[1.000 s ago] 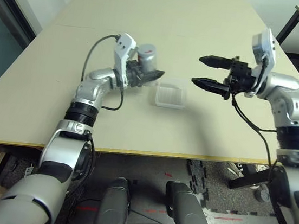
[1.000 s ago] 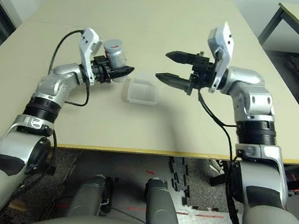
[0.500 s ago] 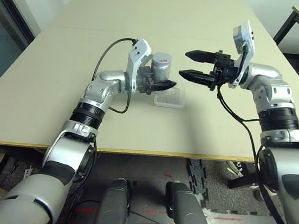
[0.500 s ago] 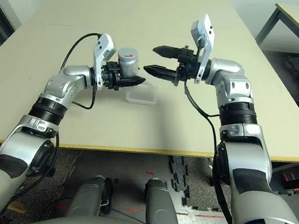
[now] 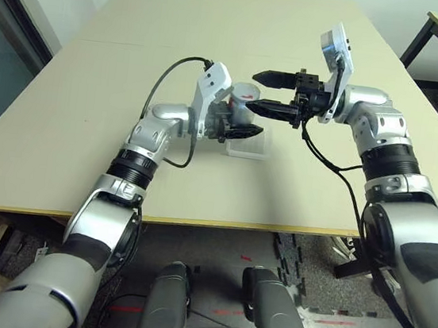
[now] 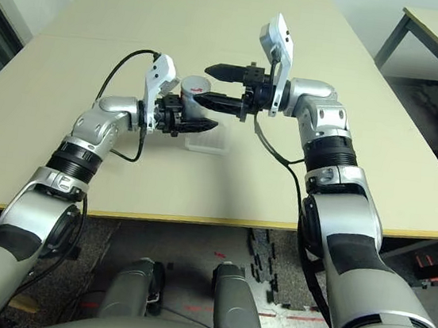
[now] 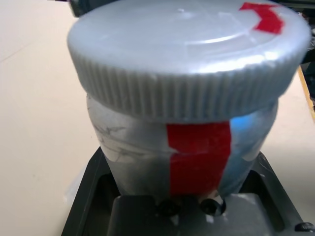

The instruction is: Pour the medicine from the bottle into the box.

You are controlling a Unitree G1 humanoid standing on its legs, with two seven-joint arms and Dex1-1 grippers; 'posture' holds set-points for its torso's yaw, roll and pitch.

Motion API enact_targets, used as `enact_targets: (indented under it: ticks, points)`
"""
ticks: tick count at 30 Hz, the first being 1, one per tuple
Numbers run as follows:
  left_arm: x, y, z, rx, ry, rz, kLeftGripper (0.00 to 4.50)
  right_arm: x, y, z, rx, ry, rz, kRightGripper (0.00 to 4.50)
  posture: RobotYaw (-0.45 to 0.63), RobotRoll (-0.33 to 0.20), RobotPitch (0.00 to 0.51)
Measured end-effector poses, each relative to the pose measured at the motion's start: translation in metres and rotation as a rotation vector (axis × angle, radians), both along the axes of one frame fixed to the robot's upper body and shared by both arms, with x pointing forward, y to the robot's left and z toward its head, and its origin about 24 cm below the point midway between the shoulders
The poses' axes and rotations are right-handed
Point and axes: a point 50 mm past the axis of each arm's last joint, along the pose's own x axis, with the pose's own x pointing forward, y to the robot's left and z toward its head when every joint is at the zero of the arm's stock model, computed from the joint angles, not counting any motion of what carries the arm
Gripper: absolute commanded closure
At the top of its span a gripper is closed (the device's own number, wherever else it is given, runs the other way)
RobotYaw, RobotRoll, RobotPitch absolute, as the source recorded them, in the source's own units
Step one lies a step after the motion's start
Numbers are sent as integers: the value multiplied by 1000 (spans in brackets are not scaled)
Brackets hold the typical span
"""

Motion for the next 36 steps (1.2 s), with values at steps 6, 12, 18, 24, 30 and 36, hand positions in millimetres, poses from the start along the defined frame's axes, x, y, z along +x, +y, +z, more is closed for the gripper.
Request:
enact_targets:
  ticks: [6,12,18,24,30,36]
  points:
    - [-1,-3,1,-5,-3,-28,1785,0,5,-5,-14,19,23,0,-195,0,57]
    - [-2,-5,1,-8,0,-43,1785,1,8,-7,-23,24,35,0,-195,0,57]
    - [-2,-5,1,-9,0,-47,1785,3,9,-7,-26,26,34,0,-191,0,60]
    - [-2,-5,1,-8,1,-47,1785,3,10,-6,-25,19,40,0,-194,0,60]
    - [-2,-5,0,-7,1,-48,1785,3,9,-6,-22,21,40,0,-196,0,61]
    - [-2,-5,0,-7,2,-47,1785,4,8,-8,-20,31,34,0,-196,0,61]
